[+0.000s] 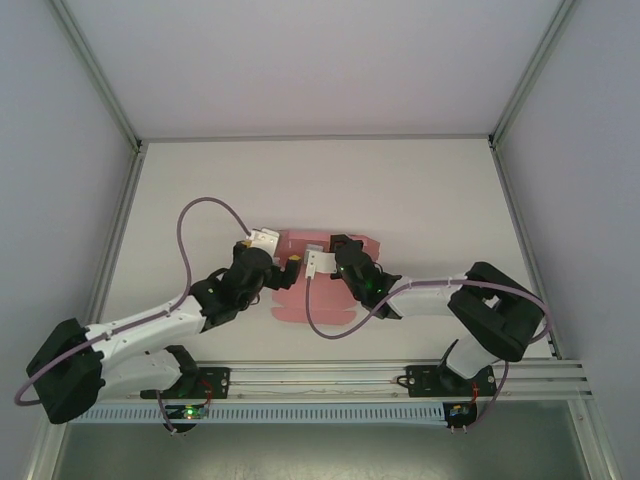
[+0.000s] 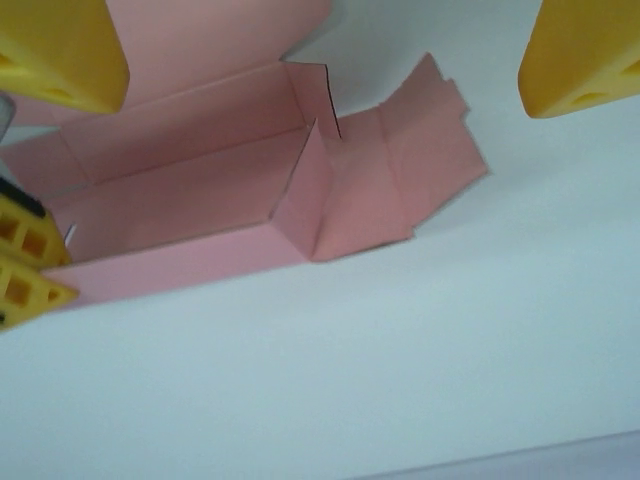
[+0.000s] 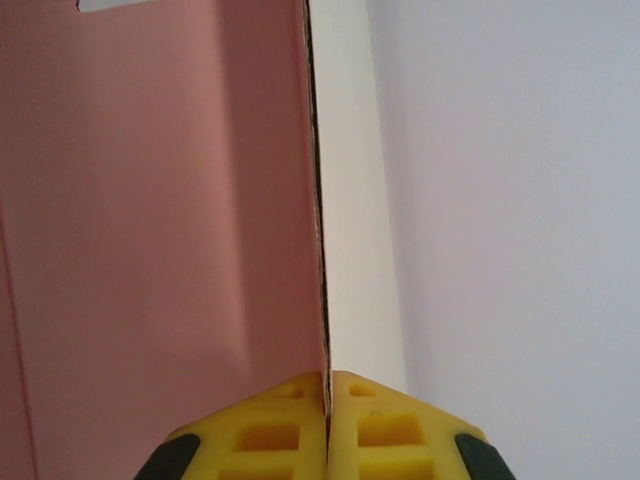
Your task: Assemble paper box
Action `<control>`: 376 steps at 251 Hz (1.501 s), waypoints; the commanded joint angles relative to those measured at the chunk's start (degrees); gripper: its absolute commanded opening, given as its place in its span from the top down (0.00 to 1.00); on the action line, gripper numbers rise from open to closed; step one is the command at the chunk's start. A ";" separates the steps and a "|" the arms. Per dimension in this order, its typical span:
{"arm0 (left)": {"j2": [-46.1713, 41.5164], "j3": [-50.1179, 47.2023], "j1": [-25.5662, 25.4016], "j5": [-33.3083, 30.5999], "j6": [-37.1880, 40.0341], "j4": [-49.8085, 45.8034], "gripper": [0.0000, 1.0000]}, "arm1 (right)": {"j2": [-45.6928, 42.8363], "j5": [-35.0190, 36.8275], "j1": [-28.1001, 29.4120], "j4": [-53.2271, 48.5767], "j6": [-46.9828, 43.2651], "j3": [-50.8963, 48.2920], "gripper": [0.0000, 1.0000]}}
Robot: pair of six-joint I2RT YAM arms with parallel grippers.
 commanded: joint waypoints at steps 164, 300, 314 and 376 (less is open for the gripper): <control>1.27 1.36 13.56 0.48 -13.48 -6.30 0.00 | 16.40 8.59 4.34 33.73 -21.32 -4.77 1.00; 14.22 9.43 30.01 10.97 -15.77 -3.61 0.00 | 14.48 7.83 4.45 29.18 -18.55 -5.40 1.00; 17.48 11.33 30.41 11.86 -15.14 -2.81 0.00 | 14.41 7.92 4.43 29.18 -18.58 -5.40 1.00; 26.14 17.75 30.51 20.96 -10.70 -2.24 0.00 | 12.70 7.84 4.61 27.46 -17.43 -5.65 1.00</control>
